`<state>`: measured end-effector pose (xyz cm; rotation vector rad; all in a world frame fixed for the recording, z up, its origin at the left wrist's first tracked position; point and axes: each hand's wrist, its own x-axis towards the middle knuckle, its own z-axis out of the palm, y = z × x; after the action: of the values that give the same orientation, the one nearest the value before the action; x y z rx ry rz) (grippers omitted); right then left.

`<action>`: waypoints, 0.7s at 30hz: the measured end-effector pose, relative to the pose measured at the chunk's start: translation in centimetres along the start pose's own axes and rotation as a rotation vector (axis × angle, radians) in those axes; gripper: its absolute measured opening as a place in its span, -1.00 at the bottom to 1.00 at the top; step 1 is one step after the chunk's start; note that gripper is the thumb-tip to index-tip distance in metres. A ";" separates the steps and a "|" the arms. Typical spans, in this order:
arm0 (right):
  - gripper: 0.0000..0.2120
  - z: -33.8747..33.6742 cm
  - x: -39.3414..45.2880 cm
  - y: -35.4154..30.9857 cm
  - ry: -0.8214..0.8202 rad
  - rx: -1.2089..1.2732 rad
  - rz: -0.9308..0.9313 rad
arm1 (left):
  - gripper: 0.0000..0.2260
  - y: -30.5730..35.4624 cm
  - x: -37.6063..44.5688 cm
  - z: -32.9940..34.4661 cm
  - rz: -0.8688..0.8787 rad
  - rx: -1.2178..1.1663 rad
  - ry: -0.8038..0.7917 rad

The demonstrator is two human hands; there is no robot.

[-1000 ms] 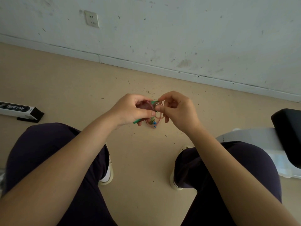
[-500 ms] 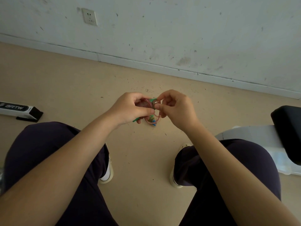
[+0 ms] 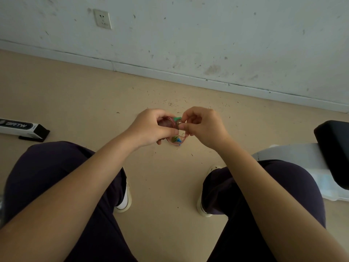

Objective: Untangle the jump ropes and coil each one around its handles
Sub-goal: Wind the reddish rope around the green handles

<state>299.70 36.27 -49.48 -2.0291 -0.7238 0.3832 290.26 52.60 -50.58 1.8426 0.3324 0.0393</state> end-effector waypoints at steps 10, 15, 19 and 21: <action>-0.88 -1.3 -0.3 -0.1 -0.237 0.081 0.028 | -0.52 0.2 -0.1 -0.7 -0.082 -0.121 -0.151; -0.87 -1.3 -0.6 -0.1 -0.274 0.268 0.039 | -0.67 1.1 -0.5 -0.7 -0.089 -0.205 -0.202; -0.86 -1.4 -0.7 -0.5 -0.279 0.435 0.071 | -0.81 0.7 -0.6 -0.8 -0.115 -0.090 -0.234; -0.88 -1.9 -0.4 -0.7 -0.221 0.490 0.069 | -0.82 0.6 -0.8 -0.5 -0.133 -0.040 -0.275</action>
<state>300.16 35.02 -47.92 -1.5645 -0.6188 0.7557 289.56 52.72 -49.72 1.7558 0.2575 -0.2951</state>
